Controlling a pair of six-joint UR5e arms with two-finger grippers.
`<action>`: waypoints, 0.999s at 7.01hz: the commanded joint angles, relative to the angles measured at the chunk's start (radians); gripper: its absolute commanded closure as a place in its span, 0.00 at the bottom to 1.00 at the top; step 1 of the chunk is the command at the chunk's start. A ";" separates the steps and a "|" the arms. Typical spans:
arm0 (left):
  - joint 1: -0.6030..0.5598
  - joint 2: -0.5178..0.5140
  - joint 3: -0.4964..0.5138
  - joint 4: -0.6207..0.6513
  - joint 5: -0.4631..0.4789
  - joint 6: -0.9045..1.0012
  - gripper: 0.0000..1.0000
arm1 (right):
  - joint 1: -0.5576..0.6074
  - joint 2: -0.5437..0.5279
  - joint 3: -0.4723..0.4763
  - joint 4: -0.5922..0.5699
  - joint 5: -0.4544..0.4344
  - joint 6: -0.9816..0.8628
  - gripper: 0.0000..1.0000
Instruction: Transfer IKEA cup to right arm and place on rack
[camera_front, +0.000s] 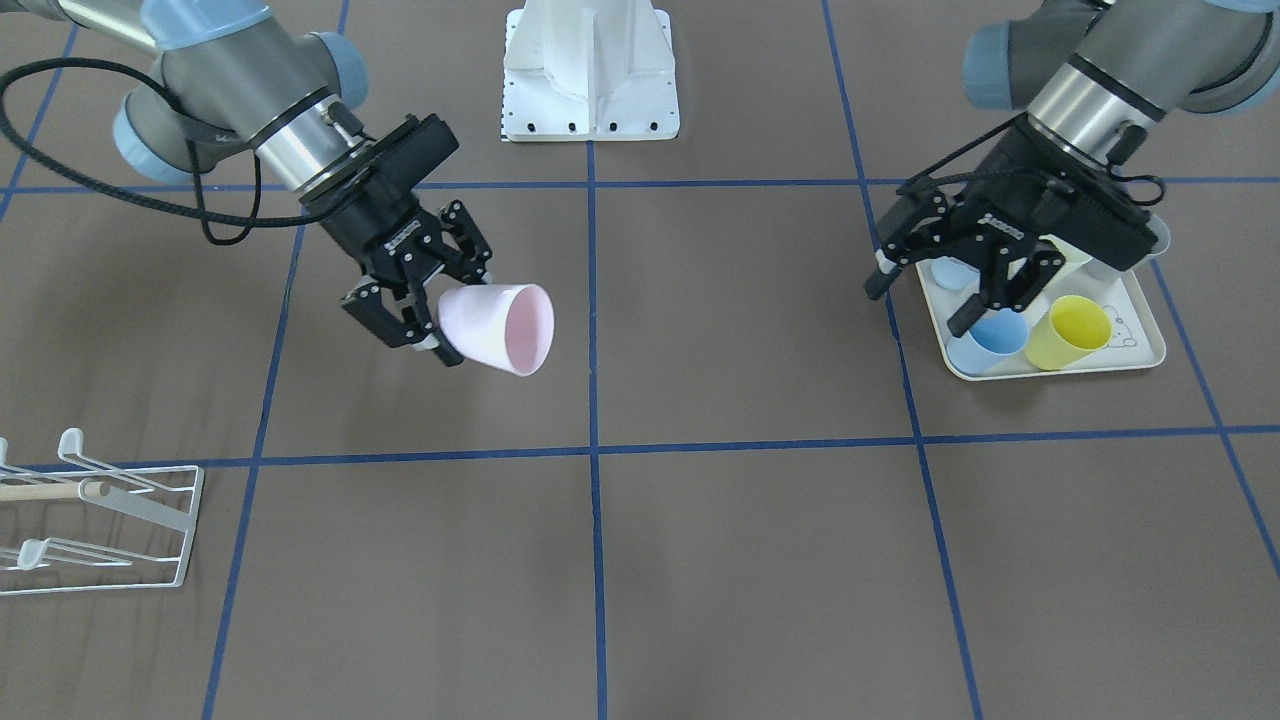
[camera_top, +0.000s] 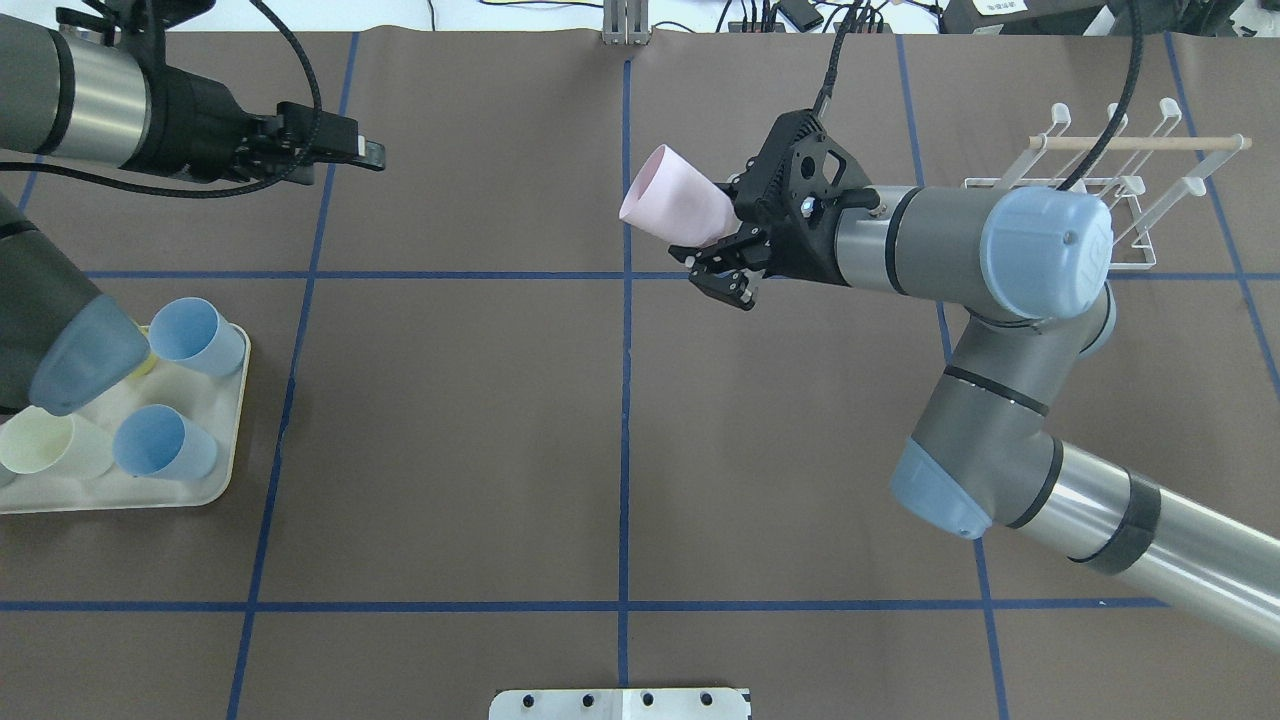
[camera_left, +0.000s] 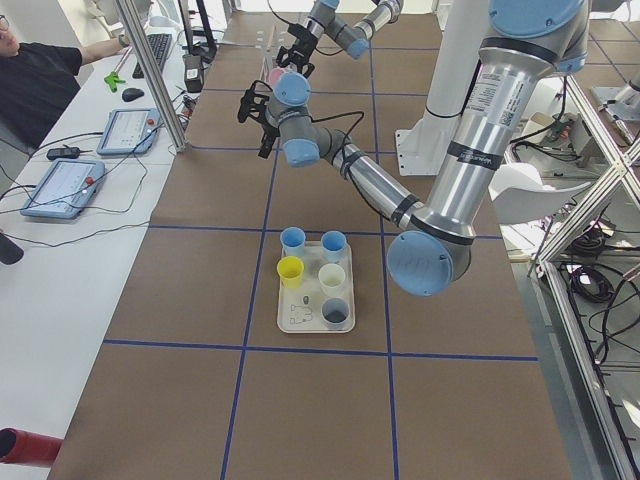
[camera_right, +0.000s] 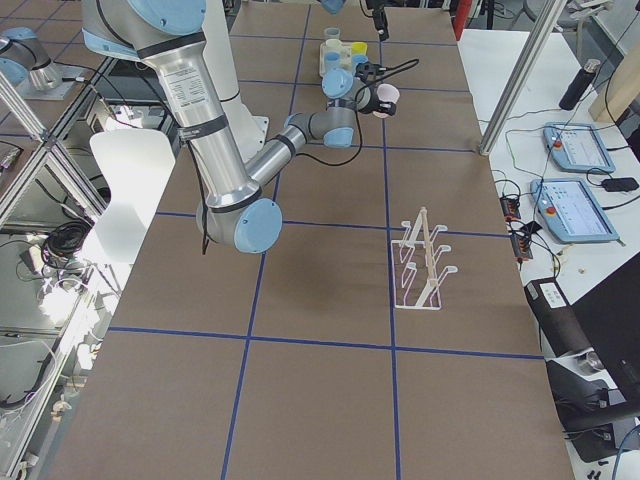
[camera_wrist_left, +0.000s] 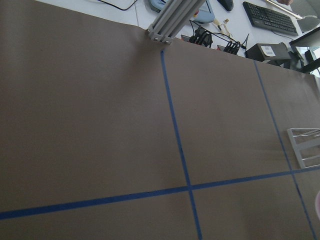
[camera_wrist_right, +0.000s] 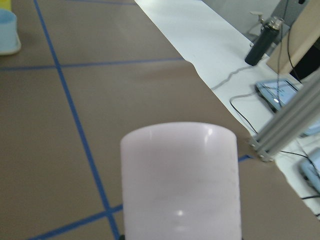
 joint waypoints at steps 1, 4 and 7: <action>-0.146 0.098 0.005 0.035 -0.051 0.288 0.00 | 0.187 0.009 0.070 -0.366 0.003 -0.374 1.00; -0.174 0.124 0.004 0.030 -0.067 0.309 0.00 | 0.425 0.006 0.072 -0.686 -0.038 -1.038 1.00; -0.174 0.146 -0.004 0.021 -0.068 0.309 0.00 | 0.474 0.000 -0.092 -0.623 -0.200 -1.515 1.00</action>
